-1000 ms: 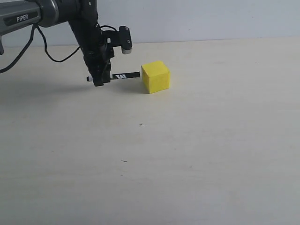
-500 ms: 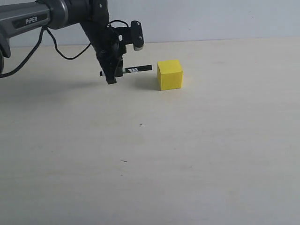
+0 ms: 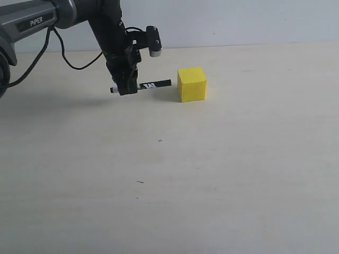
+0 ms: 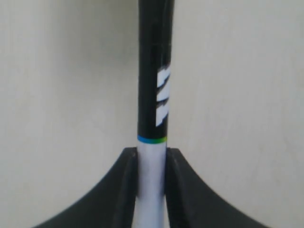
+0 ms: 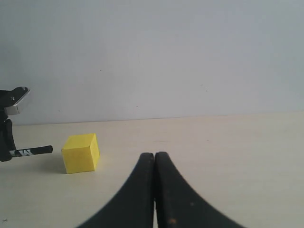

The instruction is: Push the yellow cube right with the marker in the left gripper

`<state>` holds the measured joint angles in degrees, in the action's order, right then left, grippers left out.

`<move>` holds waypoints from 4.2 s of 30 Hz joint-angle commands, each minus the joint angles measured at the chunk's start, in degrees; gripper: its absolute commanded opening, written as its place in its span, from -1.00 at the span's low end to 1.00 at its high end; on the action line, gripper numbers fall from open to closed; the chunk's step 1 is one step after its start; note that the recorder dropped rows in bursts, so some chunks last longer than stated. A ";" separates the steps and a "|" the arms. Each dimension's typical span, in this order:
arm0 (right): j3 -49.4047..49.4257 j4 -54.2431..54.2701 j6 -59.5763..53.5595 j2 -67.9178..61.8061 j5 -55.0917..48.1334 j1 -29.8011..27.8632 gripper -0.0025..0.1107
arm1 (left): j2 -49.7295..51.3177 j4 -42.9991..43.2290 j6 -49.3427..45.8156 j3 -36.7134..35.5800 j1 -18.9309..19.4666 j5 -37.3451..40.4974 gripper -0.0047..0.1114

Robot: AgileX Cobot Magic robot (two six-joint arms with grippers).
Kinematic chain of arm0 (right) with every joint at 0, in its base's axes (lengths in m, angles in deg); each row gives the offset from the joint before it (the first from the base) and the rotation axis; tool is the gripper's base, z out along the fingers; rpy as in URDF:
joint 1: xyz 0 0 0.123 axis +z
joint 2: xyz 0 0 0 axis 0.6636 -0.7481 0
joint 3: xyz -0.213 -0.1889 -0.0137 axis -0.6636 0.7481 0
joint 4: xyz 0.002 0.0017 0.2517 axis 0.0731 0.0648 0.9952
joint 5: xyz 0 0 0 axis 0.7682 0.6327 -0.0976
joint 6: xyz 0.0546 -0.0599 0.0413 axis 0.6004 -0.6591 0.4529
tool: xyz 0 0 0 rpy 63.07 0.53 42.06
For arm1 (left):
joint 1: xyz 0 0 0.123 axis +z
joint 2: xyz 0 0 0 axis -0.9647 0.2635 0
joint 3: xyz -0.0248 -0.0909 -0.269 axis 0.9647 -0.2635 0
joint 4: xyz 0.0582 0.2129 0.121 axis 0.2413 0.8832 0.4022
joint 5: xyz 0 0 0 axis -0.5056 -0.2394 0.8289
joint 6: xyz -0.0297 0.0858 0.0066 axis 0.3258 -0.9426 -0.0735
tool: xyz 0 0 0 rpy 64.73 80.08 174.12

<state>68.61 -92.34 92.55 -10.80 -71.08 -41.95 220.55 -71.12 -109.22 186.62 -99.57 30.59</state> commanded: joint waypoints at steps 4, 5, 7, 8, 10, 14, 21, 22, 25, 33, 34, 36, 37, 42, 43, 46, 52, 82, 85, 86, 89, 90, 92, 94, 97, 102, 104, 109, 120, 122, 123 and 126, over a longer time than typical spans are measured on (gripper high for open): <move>0.26 -0.09 -0.16 0.27 0.28 -0.06 -0.96 | 0.30 0.04 4.74 2.09 0.20 -1.07 -0.92; 0.26 -0.09 -0.16 0.27 0.28 -0.06 -0.96 | 0.30 0.04 6.79 2.09 0.20 0.31 -0.92; 0.26 -0.09 -0.16 0.27 0.28 -0.06 -0.96 | 0.40 0.69 6.66 2.09 0.20 0.95 -0.92; 0.26 -0.09 -0.16 0.27 0.28 -0.06 -0.96 | 0.40 1.96 6.66 2.09 0.20 0.95 -0.92; 0.26 -0.09 -0.16 0.27 0.28 -0.06 -0.96 | 0.40 4.26 6.66 2.09 -0.07 -0.22 -0.92; 0.26 -0.09 -0.16 0.27 0.28 -0.06 -0.96 | 1.03 10.96 6.78 2.09 -1.38 0.95 -0.92; 0.26 -0.09 -0.16 0.27 0.28 -0.06 -0.96 | 1.72 8.70 6.78 3.55 -1.62 0.95 -0.92; 0.26 -0.09 -0.16 0.27 0.28 -0.06 -0.96 | 1.99 8.70 6.94 3.84 -1.74 0.95 -0.92; 0.26 -0.09 -0.16 0.27 0.28 -0.06 -0.96 | 2.64 8.70 7.52 3.93 -2.37 -0.76 -0.92; 0.26 -0.09 -0.16 0.27 0.28 -0.06 -0.96 | 3.54 7.18 8.19 3.93 -6.14 -8.48 -0.92; 0.26 -0.09 -0.16 0.27 0.28 -0.06 -0.96 | 3.54 7.18 8.19 3.93 -6.50 -8.71 -0.92; 0.26 -0.09 -0.16 0.27 0.28 -0.06 -0.96 | 3.54 7.18 8.06 3.93 -6.65 -8.46 -0.92; 0.26 -0.09 -0.16 0.27 0.28 -0.06 -0.96 | 3.54 7.37 8.06 3.93 -6.65 -8.16 -0.92; 0.26 -0.09 -0.16 0.27 0.28 -0.06 -0.96 | 3.54 8.88 9.88 3.93 -3.63 -6.05 -0.92; 0.26 -0.09 -0.16 0.27 0.28 -0.06 -0.96 | 3.54 8.88 10.01 3.93 -2.94 -5.48 -0.92; 0.26 -0.09 -0.16 0.27 0.28 -0.06 -0.96 | 3.54 8.76 11.14 3.93 -1.60 -4.47 -0.92; 0.26 -0.09 -0.16 0.27 0.28 -0.06 -0.96 | 3.54 8.54 11.68 3.93 -2.16 -4.99 -0.92; 0.26 -0.09 -0.16 0.27 0.28 -0.06 -0.96 | 3.54 9.12 15.31 3.93 -7.03 -8.76 -0.92; 0.26 -0.09 -0.16 0.27 0.28 -0.06 -0.96 | 3.54 9.12 15.31 3.93 -7.03 -7.95 -0.92; 0.26 -0.09 -0.16 0.27 0.28 -0.06 -0.96 | 3.54 9.12 15.31 3.93 -7.03 -7.88 -0.92; 0.26 -0.09 -0.16 0.27 0.28 -0.06 -0.96 | 3.54 9.12 15.31 3.93 -7.03 -7.88 -0.92; 0.26 -0.09 -0.16 0.27 0.28 -0.06 -0.96 | 3.54 9.12 15.31 3.93 -7.03 -7.88 -0.92; 0.26 -0.09 -0.16 0.27 0.28 -0.06 -0.96 | 3.54 9.12 15.31 3.93 -7.03 -8.03 -0.92; 0.26 -0.09 -0.16 0.27 0.28 -0.06 -0.96 | 3.54 9.12 15.31 3.93 -7.03 -8.28 -0.92; 0.26 -0.09 -0.16 0.27 0.28 -0.06 -0.96 | 3.54 9.12 14.23 3.93 -7.03 -8.39 -0.92; 0.26 -0.09 -0.16 0.27 0.28 -0.06 -0.96 | 3.81 9.12 13.06 5.85 -7.03 -5.84 -0.92; 0.26 -0.09 -0.16 0.27 0.28 -0.06 -0.96 | 4.38 8.95 12.67 8.21 -7.03 -0.81 -0.92; 0.26 -0.09 -0.16 0.27 0.28 -0.06 -0.96 | 4.27 8.55 11.17 10.09 -7.27 0.95 -0.92; 0.26 -0.09 -0.16 0.27 0.28 -0.06 -0.96 | 4.68 9.70 10.11 10.21 -8.33 -0.08 -0.92; 0.26 -0.09 -0.16 0.27 0.28 -0.06 -0.96 | 4.77 10.59 8.97 10.21 -9.22 -0.41 -0.92; 0.26 -0.09 -0.16 0.27 0.28 -0.06 -0.96 | 4.90 10.83 8.08 10.21 -9.75 -0.29 -0.92; 0.26 -0.09 -0.03 0.27 0.28 -0.06 -0.96 | 5.23 10.96 7.18 10.22 -10.92 -0.63 -0.92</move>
<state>68.61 -92.34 92.55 -10.80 -71.08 -41.95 225.45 -60.35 -100.93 196.30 -109.25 30.68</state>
